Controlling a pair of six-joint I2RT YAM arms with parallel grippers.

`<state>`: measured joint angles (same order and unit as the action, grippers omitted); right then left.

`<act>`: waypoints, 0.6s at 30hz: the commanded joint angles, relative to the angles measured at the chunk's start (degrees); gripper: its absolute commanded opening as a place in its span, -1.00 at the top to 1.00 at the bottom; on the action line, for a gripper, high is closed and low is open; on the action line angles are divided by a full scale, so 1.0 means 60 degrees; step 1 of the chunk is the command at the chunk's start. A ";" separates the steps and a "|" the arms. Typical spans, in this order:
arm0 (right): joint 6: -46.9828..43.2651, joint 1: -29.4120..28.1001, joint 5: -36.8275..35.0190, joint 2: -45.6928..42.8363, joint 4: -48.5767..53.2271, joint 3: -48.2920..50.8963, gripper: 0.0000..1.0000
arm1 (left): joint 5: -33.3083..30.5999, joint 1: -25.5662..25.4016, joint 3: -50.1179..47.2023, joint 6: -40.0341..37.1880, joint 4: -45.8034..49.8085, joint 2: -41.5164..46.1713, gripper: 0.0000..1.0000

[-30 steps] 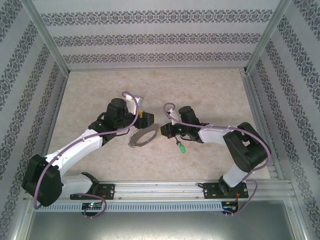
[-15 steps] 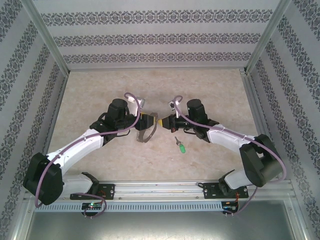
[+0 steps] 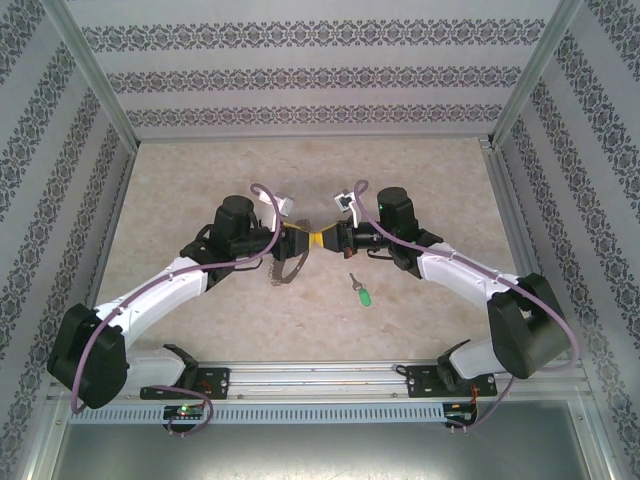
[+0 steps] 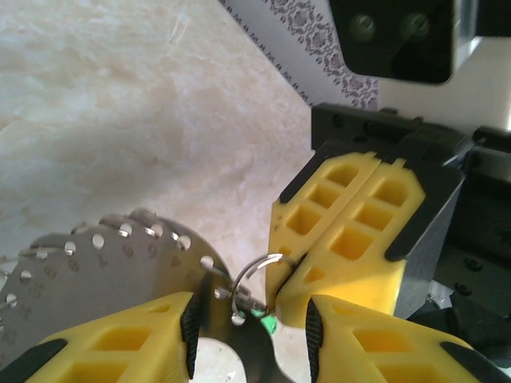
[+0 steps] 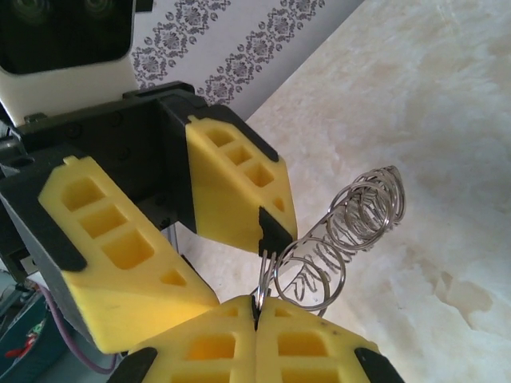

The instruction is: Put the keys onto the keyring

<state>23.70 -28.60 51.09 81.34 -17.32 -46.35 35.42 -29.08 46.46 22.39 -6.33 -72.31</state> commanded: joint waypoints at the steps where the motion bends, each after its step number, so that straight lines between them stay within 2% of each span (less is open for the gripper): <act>1: -0.0014 0.0094 0.0494 -0.0289 -0.0145 -0.0288 1.00 | 0.0472 0.0192 -0.0145 0.0494 -0.1209 0.0023 0.18; 18: 0.0063 0.0132 0.0626 -0.0350 -0.0160 -0.0381 1.00 | 0.1636 0.0517 -0.0462 0.1394 -0.2648 -0.0462 0.19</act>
<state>23.88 -28.58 52.40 80.90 -16.49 -46.41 42.04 -26.50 44.47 29.32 -17.67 -74.32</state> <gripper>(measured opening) 0.056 0.404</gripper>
